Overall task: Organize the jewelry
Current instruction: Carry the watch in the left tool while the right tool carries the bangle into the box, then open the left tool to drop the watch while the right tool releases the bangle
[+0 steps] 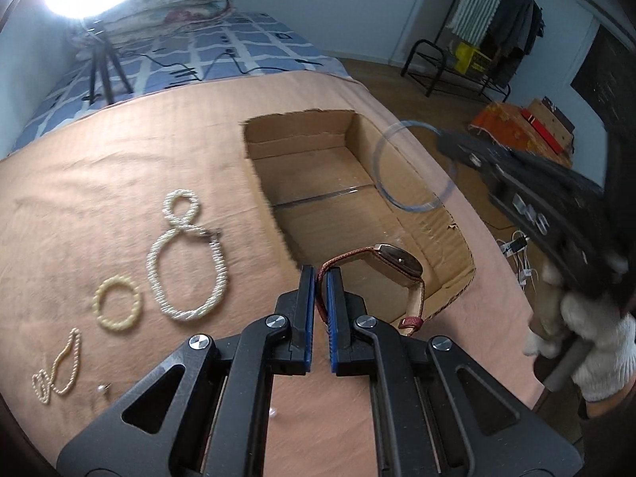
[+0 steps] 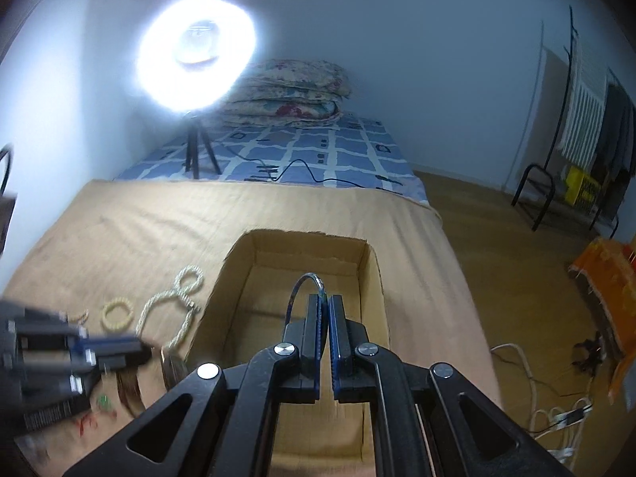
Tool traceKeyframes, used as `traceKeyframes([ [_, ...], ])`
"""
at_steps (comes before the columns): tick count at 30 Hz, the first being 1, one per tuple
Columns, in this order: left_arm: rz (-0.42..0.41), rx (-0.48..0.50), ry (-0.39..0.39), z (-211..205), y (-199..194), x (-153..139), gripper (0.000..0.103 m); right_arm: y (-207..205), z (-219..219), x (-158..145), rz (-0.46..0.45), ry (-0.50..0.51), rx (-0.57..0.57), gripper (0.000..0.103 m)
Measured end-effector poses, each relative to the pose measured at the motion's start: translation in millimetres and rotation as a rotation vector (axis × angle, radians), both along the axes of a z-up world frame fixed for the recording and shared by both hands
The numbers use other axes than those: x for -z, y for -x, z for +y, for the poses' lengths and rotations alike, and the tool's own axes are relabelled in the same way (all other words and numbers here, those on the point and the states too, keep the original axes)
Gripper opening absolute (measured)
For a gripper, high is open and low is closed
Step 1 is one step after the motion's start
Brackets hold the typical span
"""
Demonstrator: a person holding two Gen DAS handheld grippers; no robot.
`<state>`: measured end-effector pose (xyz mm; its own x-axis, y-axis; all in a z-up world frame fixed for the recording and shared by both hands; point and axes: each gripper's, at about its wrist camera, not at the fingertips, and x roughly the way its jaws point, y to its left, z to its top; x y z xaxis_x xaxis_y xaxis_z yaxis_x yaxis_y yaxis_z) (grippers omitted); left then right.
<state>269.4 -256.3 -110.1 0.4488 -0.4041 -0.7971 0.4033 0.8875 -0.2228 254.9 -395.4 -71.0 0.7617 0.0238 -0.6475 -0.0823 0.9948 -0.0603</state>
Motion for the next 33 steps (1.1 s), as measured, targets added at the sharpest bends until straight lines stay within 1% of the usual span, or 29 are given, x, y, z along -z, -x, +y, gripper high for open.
traceKeyframes([
  [4, -0.004, 0.016, -0.022, -18, -4, 7, 0.003, -27, -15, 9, 0.022, -0.086, 0.0, 0.001],
  [13, -0.003, 0.03, -0.076, -48, -13, 26, 0.003, -72, -36, 41, 0.11, -0.17, 0.011, 0.001],
  [18, 0.009, 0.034, -0.106, -59, -16, 38, 0.003, -87, -35, 54, 0.147, -0.176, 0.006, 0.001],
  [25, 0.046, 0.04, -0.121, -65, -17, 52, 0.003, -102, -28, 71, 0.203, -0.151, -0.003, 0.001],
  [33, 0.064, 0.047, -0.121, -69, -23, 58, 0.004, -108, -32, 73, 0.231, -0.145, 0.008, 0.001],
])
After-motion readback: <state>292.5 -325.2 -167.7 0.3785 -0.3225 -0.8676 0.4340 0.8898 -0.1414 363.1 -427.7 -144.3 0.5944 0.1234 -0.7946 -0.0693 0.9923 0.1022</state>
